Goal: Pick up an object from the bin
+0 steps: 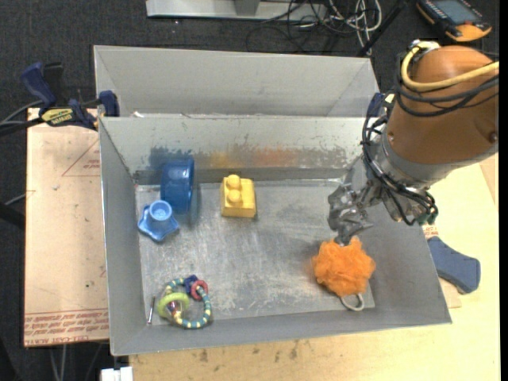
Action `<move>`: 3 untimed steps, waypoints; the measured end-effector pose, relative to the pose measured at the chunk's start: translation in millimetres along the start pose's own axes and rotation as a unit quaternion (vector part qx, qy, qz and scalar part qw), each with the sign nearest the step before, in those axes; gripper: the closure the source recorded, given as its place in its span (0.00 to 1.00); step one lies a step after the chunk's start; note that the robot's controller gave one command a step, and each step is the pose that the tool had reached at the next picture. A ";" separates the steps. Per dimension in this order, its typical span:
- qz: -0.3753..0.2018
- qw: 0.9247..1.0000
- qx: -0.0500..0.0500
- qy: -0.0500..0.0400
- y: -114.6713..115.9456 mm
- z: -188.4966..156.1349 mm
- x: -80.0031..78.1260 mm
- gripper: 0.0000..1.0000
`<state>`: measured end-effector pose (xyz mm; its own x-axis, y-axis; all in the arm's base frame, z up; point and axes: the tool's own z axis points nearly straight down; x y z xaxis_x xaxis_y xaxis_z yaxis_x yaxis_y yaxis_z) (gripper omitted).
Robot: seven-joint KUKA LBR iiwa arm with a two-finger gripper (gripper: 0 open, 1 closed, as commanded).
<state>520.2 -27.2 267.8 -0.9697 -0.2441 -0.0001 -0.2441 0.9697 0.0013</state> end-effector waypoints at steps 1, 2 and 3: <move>-0.010 1.000 0.002 -0.005 3.0 -36.5 -5.5 1.00; -0.158 0.987 0.001 -0.001 -19.1 61.2 -2.0 0.00; -0.228 0.974 0.001 -0.001 -29.9 107.2 -0.8 0.00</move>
Offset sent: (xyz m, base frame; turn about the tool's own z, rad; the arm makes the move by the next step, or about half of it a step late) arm 0.0075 -0.0318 -0.1181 -0.4941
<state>528.3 -55.9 160.6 -0.7602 -0.6497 -0.0025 -0.6497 0.7602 -0.0014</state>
